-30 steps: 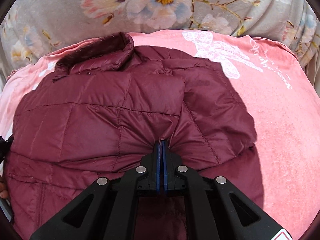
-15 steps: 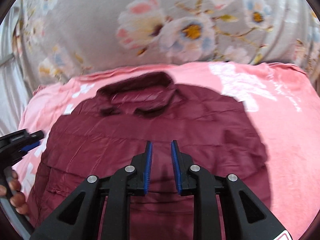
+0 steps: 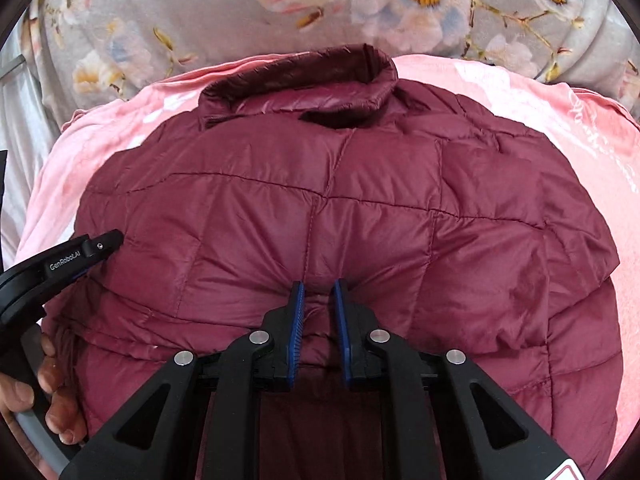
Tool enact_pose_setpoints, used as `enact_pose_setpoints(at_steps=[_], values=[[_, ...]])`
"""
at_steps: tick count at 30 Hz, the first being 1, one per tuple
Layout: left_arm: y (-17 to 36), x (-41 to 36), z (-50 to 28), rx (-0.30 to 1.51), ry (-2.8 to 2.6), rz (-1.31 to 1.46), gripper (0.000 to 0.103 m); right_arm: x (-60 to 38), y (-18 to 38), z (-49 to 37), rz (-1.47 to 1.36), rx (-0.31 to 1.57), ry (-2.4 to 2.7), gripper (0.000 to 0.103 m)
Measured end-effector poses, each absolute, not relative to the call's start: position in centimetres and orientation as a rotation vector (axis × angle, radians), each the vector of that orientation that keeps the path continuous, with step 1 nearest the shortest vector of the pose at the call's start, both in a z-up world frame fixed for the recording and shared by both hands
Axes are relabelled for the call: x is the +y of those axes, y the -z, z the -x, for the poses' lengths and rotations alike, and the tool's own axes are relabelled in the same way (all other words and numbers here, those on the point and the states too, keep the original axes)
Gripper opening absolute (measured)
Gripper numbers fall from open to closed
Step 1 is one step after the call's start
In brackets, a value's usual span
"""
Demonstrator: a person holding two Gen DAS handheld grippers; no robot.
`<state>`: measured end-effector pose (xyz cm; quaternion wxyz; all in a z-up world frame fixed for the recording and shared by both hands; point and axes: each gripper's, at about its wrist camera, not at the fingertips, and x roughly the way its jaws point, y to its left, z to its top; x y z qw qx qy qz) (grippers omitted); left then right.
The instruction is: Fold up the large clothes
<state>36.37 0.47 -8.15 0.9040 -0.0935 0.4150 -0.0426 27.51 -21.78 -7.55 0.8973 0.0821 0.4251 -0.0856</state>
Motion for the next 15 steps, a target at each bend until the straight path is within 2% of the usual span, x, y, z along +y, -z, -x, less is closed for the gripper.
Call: enact_pose_setpoints(at_steps=[5,9,15], values=[[7.9,1.0,-36.2,0.859,0.094,0.205,0.03,-20.4,6.7,-27.3,-0.096,0.878,0.208,0.014],[6.0,5.1,-35.1,0.808,0.079,0.337,0.03,-17.8,4.2,-25.9,-0.114,0.781,0.114,0.016],[6.6,10.6,-37.4,0.854,0.002,0.466,0.028,-13.3,4.3,-28.4,-0.11,0.79,0.009,0.016]])
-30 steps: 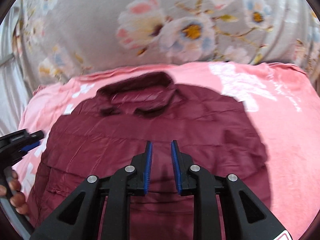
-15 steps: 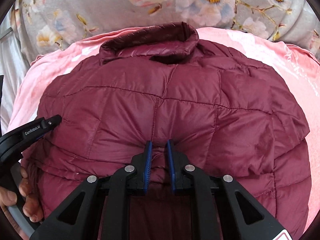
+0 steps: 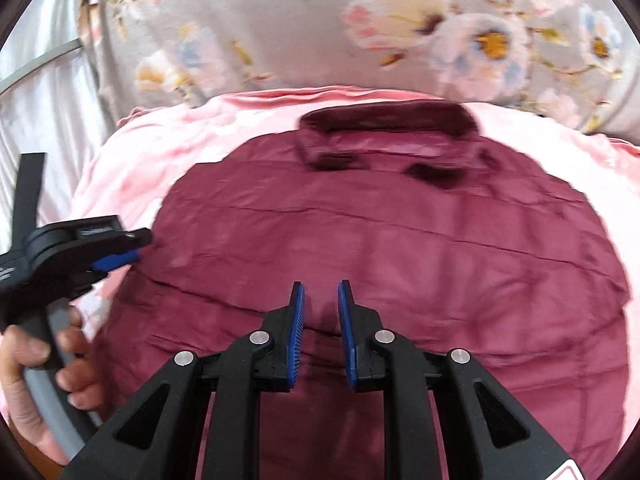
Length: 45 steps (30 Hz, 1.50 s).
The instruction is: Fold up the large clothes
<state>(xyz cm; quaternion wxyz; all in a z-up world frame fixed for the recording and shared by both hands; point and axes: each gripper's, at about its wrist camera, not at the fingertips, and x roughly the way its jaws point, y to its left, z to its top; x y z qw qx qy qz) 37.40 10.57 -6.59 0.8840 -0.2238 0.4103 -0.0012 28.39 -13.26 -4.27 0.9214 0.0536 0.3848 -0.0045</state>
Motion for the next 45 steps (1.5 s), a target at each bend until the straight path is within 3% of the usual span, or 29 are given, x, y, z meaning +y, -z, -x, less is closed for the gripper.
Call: enact_pose_setpoints(at_steps=[8,23,27,28,31,36,40,45], values=[[8.9,9.2,-37.6,0.863,-0.033,0.344,0.028,-12.8,7.4,-30.0,-0.108,0.9,0.002,0.015],[9.2,8.9,-37.3,0.838,-0.051,0.282,0.027,-13.1,7.7,-29.9,-0.119,0.896,-0.017,0.016],[9.0,9.3,-36.9,0.827,-0.035,0.308,0.029,-14.6,6.2,-27.3,-0.194,0.84,-0.042,0.038],[8.7,9.4,-36.5,0.821,-0.03,0.316,0.035,-15.2,5.6,-26.3,-0.203,0.814,-0.035,0.044],[7.9,9.7,-34.9,0.807,0.005,0.371,0.053,-17.2,4.1,-24.0,-0.23,0.761,-0.025,0.048],[4.8,7.8,-33.7,0.773,0.114,0.428,0.053,-21.9,2.1,-23.2,-0.315,0.709,0.016,0.055],[2.1,4.7,-34.5,0.738,0.202,0.458,0.061,-26.3,1.1,-25.0,-0.459,0.663,0.036,0.055],[1.2,-0.2,-38.0,0.748,0.268,0.502,0.061,-29.4,0.9,-29.2,-0.542,0.622,0.051,0.056]])
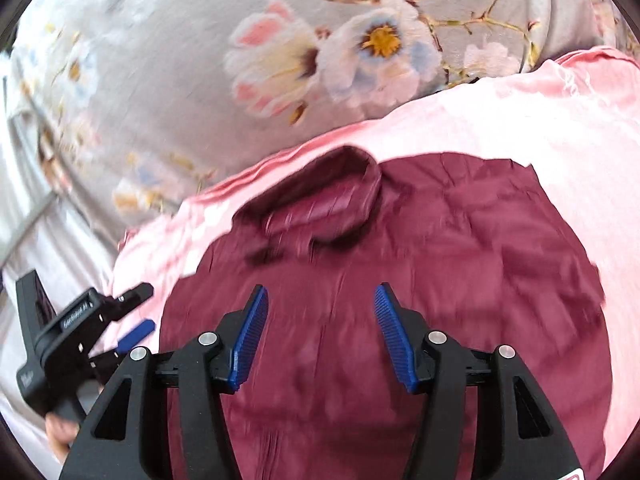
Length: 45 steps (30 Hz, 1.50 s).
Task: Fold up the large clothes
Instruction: 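Grasp the jacket collar edge with both tools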
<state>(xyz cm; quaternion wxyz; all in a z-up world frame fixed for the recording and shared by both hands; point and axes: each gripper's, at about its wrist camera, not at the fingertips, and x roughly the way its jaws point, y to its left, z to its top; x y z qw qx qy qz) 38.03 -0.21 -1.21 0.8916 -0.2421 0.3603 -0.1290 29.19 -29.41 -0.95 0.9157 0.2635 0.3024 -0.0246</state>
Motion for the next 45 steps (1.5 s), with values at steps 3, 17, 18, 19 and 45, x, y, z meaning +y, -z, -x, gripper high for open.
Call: enact_pose_setpoints(at_steps=[3,17,18,19,45], values=[[2.1,-2.5,-40.5,0.786,0.285,0.533,0.061,-30.7,1.7,-31.8,-0.596,0.625,0.05,0.056],[7.2,-4.0,-48.1,0.901,0.264,0.719,0.047,-32.3,5.9,-39.1,-0.712,0.701,0.032,0.024],[7.5,-4.3,-48.4,0.924,0.284,0.719,0.035,-32.1,6.0,-39.1,-0.704,0.706,0.025,0.016],[7.8,-4.6,-48.8,0.943,0.296,0.717,0.02,-31.9,5.8,-38.8,-0.686,0.698,0.023,0.013],[9.3,-5.6,-45.2,0.867,0.273,0.355,0.009,-30.8,8.3,-37.2,-0.42,0.802,0.106,0.007]])
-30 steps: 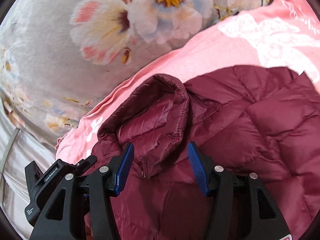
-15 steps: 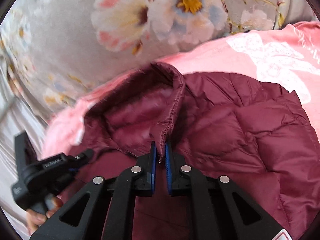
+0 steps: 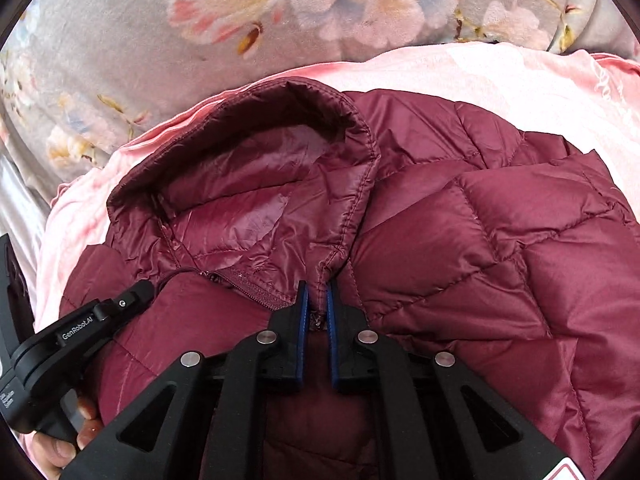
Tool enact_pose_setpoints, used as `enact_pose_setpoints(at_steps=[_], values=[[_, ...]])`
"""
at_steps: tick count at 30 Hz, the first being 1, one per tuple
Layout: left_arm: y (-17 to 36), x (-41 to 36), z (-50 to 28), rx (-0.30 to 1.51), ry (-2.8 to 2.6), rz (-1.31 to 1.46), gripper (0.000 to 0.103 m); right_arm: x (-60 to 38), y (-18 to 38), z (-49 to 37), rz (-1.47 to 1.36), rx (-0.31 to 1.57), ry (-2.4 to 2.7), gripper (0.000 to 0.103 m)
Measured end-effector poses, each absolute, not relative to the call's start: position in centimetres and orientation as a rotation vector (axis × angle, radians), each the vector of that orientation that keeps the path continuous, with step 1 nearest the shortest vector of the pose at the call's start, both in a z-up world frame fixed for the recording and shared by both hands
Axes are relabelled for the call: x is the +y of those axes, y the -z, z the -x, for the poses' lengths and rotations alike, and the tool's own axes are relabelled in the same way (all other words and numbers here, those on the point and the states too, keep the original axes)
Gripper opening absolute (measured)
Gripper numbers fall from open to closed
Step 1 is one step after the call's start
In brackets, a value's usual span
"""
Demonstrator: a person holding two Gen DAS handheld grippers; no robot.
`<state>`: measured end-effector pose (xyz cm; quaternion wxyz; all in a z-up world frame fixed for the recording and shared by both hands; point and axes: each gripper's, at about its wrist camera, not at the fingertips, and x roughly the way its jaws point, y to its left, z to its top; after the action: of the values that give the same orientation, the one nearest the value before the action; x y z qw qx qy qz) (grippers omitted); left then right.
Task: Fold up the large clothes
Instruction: 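Grasp the jacket collar edge with both tools, then lift the collar with both tools and fold it over toward the hem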
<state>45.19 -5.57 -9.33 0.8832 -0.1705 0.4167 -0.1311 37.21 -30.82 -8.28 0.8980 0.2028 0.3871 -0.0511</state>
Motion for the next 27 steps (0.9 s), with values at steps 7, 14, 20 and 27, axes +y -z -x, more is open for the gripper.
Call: enact_pose_setpoints(at_steps=[7,14,20,27], values=[[8.3,-5.0,-43.9,0.838,0.274,0.354,0.017,-31.9,5.7,-33.6,-0.526,0.683,0.074,0.033],[3.2,-4.4,-43.3,0.758,0.279,0.357,0.032,-33.8,0.9,-36.2,-0.55,0.581,0.098,0.035],[0.5,-5.4,-47.1,0.695,0.207,0.367,0.032,-34.5,0.1,-41.8,-0.571,0.552,0.142,0.034],[1.9,-6.0,-52.2,0.715,0.144,0.387,0.032,-33.7,2.0,-45.4,-0.516,0.616,0.132,0.028]])
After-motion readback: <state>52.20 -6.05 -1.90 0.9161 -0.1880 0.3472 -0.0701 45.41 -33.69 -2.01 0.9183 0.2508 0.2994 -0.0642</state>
